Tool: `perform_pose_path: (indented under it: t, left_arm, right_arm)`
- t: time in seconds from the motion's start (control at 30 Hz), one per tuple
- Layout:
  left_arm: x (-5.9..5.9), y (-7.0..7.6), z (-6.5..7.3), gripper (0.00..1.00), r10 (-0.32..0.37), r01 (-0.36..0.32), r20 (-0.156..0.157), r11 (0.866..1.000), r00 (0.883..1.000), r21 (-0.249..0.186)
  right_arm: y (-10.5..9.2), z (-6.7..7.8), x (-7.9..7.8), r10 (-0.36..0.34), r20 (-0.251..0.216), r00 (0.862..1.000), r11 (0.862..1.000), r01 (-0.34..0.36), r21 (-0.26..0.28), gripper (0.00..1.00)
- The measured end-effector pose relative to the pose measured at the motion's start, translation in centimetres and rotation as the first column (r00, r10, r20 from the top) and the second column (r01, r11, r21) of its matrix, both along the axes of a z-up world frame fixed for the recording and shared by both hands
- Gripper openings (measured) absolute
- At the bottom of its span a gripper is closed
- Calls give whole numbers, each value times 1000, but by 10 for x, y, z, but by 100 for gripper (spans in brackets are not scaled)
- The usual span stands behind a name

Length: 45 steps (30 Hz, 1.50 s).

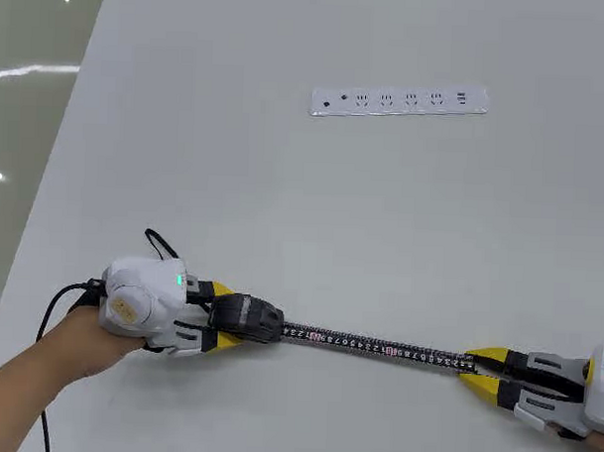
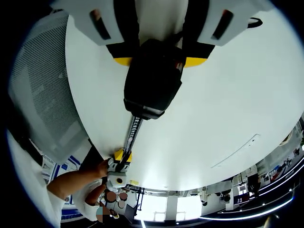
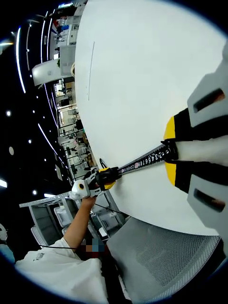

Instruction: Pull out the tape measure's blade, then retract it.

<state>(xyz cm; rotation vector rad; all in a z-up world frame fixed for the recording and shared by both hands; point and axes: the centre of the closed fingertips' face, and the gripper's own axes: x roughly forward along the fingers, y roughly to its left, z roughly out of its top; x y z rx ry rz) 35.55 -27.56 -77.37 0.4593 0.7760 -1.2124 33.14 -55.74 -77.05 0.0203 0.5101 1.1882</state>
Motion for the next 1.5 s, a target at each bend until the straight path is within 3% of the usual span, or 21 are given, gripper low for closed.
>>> perform_pose_path:
  t: [0.27,0.33,0.67,1.13,1.3,1.5]
  left_arm:
    - [0,0,0,32,15,-15,-1,1000,1000,13]
    - [-1,-2,1,34,26,-26,-18,1000,999,2]
    - [0,-2,1,41,34,-34,-14,999,999,4]
    - [-3,1,6,44,64,-64,-4,998,998,-1]
    - [-1,4,9,44,132,-131,13,991,991,-21]
    - [-6,10,12,48,175,-174,17,984,984,-34]
  right_arm:
    - [0,0,1,0,18,1000,1000,0,-2,19]
    - [-1,-1,2,-8,16,1000,1000,8,0,20]
    - [-5,-2,2,-36,11,999,999,36,-9,29]
    - [-4,8,2,-85,21,996,996,85,-5,31]
    - [-2,13,1,-114,36,993,993,115,-14,31]
    - [2,19,-2,-148,50,988,988,150,-29,32]
